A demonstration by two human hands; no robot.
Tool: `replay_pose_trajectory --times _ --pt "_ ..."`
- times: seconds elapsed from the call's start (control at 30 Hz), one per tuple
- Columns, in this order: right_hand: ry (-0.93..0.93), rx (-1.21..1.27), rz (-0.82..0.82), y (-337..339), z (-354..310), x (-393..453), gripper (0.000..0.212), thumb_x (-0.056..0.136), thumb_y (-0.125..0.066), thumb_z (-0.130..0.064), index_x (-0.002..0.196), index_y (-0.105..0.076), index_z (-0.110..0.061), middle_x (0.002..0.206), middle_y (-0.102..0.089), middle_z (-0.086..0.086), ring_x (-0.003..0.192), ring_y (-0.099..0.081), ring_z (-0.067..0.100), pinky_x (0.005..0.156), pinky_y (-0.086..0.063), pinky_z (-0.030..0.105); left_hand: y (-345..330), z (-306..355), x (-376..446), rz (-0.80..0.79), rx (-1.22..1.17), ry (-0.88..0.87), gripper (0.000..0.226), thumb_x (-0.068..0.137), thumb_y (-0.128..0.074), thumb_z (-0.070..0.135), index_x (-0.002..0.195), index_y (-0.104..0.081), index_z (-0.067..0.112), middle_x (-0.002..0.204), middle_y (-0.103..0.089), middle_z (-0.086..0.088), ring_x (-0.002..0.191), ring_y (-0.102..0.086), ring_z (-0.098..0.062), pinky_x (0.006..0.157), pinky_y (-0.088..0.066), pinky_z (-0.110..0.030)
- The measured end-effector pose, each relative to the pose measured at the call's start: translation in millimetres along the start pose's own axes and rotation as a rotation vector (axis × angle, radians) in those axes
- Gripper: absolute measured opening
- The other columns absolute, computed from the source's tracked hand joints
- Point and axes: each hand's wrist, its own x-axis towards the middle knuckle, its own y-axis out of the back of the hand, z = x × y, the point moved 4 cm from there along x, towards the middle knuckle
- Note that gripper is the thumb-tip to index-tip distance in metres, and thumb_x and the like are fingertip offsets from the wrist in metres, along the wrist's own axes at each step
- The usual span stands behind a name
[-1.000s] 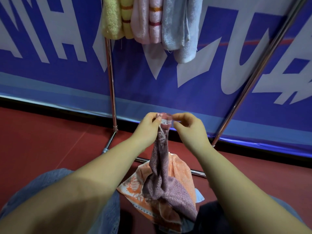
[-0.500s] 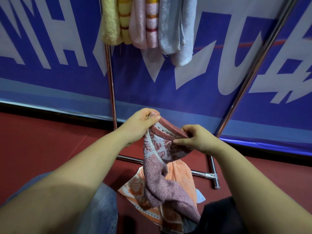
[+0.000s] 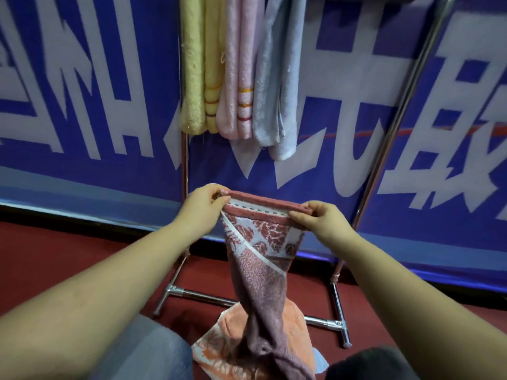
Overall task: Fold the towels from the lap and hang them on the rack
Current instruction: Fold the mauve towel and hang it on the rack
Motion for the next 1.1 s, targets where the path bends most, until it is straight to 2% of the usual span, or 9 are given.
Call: replay_pose_trajectory --times 0.2,0.3,0.47,0.57,0.63,0.73,0.93,1.0,1.1 --pt "0.24 -0.04 0.136 48.2 -121.7 11.6 0.016 0.086 -0.066 -0.016 0.071 -0.065 -0.022 0.069 -0.065 -0.002 0.068 -0.059 0.013 0.076 -0.05 0.034 62.1 92.7 47.2 0.13 0.131 -0.097 0.025 0.095 -0.047 0.02 0.114 -0.059 0.009 0.116 -0.063 -0.011 0.109 -0.055 -0.027 0.08 -0.035 -0.024" --pt "0.327 -0.069 0.255 71.2 -175.1 7.3 0.014 0.089 -0.063 -0.019 0.076 -0.065 -0.022 0.081 -0.07 0.009 0.075 -0.063 0.02 0.077 -0.054 0.041 91.7 143.2 60.3 0.226 0.19 -0.14 0.027 0.095 -0.045 0.025 0.116 -0.058 0.014 0.119 -0.062 -0.014 0.108 -0.056 -0.031 0.082 -0.039 -0.027" --pt "0.494 -0.073 0.456 100.1 -244.6 -10.7 0.01 0.092 -0.058 -0.024 0.087 -0.066 -0.021 0.087 -0.07 0.001 0.083 -0.066 0.017 0.075 -0.055 0.032 133.2 212.3 65.3 0.394 0.267 -0.26 0.028 0.095 -0.043 0.031 0.116 -0.058 0.018 0.115 -0.062 -0.014 0.103 -0.057 -0.035 0.08 -0.045 -0.037" --pt "0.57 -0.103 0.585 111.0 -268.8 -20.6 0.014 0.093 -0.055 -0.026 0.096 -0.067 -0.019 0.095 -0.07 0.002 0.088 -0.065 0.018 0.08 -0.054 0.035 154.0 239.1 64.2 0.493 0.046 -0.317 0.027 0.093 -0.05 0.028 0.114 -0.062 0.015 0.115 -0.065 -0.008 0.107 -0.057 -0.029 0.084 -0.044 -0.033" --pt "0.529 -0.071 0.515 112.7 -274.0 -19.7 0.011 0.092 -0.057 -0.025 0.092 -0.066 -0.019 0.094 -0.07 0.004 0.089 -0.066 0.021 0.083 -0.055 0.04 156.0 236.5 66.7 0.387 -0.075 -0.29 0.027 0.092 -0.053 0.025 0.114 -0.063 0.013 0.111 -0.064 -0.003 0.106 -0.058 -0.022 0.087 -0.046 -0.029" --pt "0.478 -0.181 0.423 109.6 -271.3 -19.3 0.009 0.092 -0.057 -0.024 0.089 -0.063 -0.017 0.089 -0.067 0.004 0.084 -0.064 0.021 0.075 -0.052 0.035 150.2 217.1 65.4 0.231 0.096 -0.217 0.027 0.091 -0.055 0.027 0.112 -0.063 0.012 0.111 -0.065 -0.009 0.102 -0.06 -0.027 0.086 -0.047 -0.034" --pt "0.44 -0.258 0.432 97.0 -251.6 -17.4 0.008 0.094 -0.054 -0.025 0.093 -0.059 -0.019 0.09 -0.063 0.0 0.079 -0.058 0.016 0.065 -0.045 0.028 146.2 202.6 51.3 0.38 0.22 -0.174 0.025 0.09 -0.056 0.032 0.111 -0.065 0.021 0.112 -0.066 -0.004 0.102 -0.059 -0.026 0.079 -0.048 -0.034" --pt "0.417 -0.265 0.425 91.2 -245.9 -17.0 0.01 0.095 -0.052 -0.026 0.094 -0.058 -0.018 0.093 -0.063 0.003 0.082 -0.059 0.02 0.069 -0.049 0.034 142.0 199.0 44.9 0.421 0.308 -0.158 0.024 0.09 -0.057 0.034 0.108 -0.067 0.023 0.109 -0.066 -0.003 0.098 -0.06 -0.025 0.072 -0.048 -0.034" --pt "0.309 -0.102 0.238 80.9 -234.7 -15.9 0.015 0.095 -0.053 -0.024 0.089 -0.06 -0.013 0.089 -0.063 0.012 0.078 -0.061 0.025 0.077 -0.054 0.045 133.1 184.5 45.5 0.312 0.251 -0.114 0.023 0.09 -0.057 0.031 0.106 -0.067 0.019 0.104 -0.066 -0.006 0.094 -0.061 -0.026 0.073 -0.049 -0.034"
